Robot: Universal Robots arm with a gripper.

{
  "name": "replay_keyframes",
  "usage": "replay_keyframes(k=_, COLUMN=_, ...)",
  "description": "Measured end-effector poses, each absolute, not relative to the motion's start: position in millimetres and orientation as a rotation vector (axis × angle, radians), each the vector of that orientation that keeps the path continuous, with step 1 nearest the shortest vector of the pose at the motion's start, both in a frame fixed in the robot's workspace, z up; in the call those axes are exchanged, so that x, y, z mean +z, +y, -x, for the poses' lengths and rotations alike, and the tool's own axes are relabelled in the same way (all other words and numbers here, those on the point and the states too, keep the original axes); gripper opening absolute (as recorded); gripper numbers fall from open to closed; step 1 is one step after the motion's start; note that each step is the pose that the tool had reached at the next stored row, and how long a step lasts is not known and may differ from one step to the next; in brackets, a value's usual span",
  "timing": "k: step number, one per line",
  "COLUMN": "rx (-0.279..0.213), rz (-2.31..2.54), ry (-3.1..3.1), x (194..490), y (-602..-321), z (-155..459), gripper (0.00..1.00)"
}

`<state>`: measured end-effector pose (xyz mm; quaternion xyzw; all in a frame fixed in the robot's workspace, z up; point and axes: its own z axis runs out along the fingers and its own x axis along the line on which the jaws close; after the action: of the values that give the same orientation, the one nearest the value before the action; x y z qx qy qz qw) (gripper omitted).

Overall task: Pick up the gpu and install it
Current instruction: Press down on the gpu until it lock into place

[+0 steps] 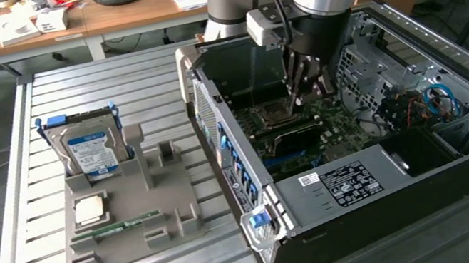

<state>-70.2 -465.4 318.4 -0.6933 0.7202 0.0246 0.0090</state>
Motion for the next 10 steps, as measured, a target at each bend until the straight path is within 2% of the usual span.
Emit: replay_keyframes(k=10, rx=0.077, rz=2.164, ry=2.248, x=300.7, y=-465.4, z=70.5, gripper=0.11)
